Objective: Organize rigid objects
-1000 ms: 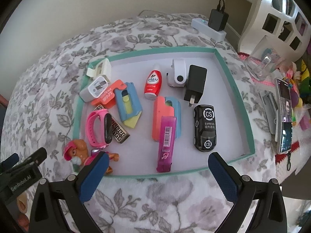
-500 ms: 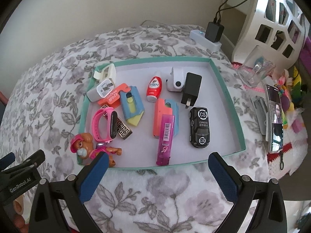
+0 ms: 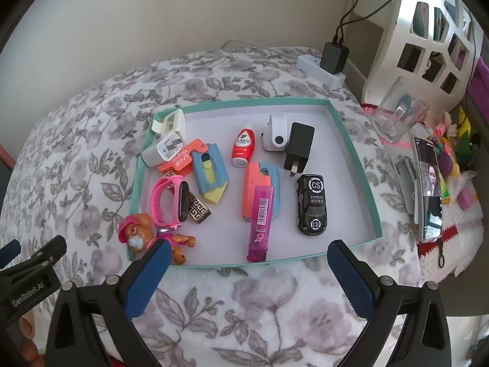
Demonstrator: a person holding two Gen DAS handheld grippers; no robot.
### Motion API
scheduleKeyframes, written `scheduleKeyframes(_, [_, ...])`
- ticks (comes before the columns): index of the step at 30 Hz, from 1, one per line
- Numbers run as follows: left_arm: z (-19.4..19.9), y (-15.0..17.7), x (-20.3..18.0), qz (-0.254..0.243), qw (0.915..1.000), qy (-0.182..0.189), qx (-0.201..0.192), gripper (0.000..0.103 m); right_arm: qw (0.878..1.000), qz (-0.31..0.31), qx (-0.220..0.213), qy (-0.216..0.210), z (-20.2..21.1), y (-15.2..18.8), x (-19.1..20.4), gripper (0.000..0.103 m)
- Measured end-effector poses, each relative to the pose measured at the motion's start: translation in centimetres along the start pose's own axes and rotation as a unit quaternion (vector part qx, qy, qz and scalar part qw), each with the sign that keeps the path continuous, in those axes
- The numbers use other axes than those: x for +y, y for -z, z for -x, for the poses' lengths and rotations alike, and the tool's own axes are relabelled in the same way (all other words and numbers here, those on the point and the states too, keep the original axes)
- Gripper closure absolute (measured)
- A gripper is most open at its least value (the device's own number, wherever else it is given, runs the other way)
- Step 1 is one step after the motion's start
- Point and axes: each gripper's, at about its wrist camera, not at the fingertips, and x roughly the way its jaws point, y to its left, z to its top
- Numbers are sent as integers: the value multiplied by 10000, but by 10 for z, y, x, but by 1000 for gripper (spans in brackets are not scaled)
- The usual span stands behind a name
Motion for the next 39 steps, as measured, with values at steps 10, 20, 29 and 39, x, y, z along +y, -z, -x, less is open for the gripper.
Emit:
scheduleKeyframes(10, [-2,0,-2,-31,10000,-35,60,0,9999,16,106,-45,-5,0,0,0])
scheduleKeyframes(20, [-3,-1,-2,-20,10000,-52,58,0,9999,35,115,-38,-5,-1,1,0])
scheduleKeyframes(29, [-3,-1,-1,-46,10000,-55,52,0,9999,84,128,-40,-6,-2,2,0])
scheduleKeyframes(39, [-5,-1,-1,-58,9999,-80,79,0,9998,117,154,-33,-7,-1,3,0])
